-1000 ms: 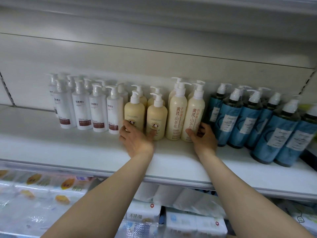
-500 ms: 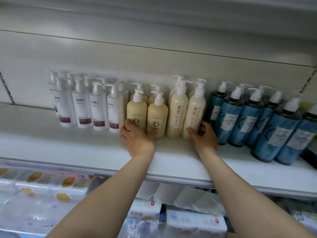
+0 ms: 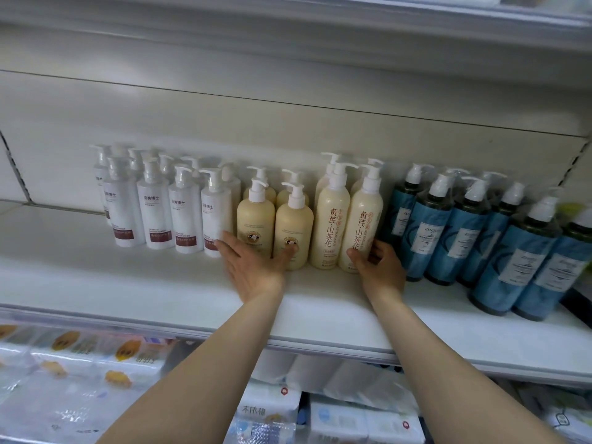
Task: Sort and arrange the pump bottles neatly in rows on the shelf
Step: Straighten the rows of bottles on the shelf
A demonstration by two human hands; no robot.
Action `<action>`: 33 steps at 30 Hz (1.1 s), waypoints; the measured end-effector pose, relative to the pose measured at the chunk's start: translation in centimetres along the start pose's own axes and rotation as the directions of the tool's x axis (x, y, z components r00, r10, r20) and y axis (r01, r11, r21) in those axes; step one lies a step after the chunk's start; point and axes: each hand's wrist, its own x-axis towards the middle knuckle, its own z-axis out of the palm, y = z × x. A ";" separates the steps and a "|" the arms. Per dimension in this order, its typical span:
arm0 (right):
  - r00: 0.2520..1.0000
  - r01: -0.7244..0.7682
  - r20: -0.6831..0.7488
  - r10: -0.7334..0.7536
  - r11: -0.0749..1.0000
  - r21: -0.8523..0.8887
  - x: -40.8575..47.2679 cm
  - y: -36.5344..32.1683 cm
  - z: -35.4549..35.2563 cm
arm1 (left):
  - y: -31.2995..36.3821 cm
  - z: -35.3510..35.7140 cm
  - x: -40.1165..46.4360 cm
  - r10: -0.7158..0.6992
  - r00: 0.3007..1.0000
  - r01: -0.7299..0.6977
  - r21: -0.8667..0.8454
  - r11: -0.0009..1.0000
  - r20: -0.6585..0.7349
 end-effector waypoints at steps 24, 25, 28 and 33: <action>0.997 -0.072 -0.001 0.073 0.980 0.184 -1.4 -0.9 -1.9 | 2.5 -0.7 -4.4 0.330 0.941 -0.338 -0.156 0.928 -0.076; 0.995 -0.070 -0.056 0.085 0.972 0.226 -1.6 -0.9 -2.3 | 3.2 -0.4 -5.5 0.378 0.925 -0.378 -0.195 0.905 -0.041; 0.961 -0.047 -0.242 0.131 0.945 0.324 -2.1 -1.0 -3.9 | 4.7 1.9 -8.5 0.447 0.886 -0.393 -0.309 0.866 0.126; 0.925 -0.040 -0.354 0.136 0.963 0.266 -1.7 0.7 -6.6 | 6.0 7.4 -11.9 0.414 0.804 -0.273 -0.354 0.895 0.427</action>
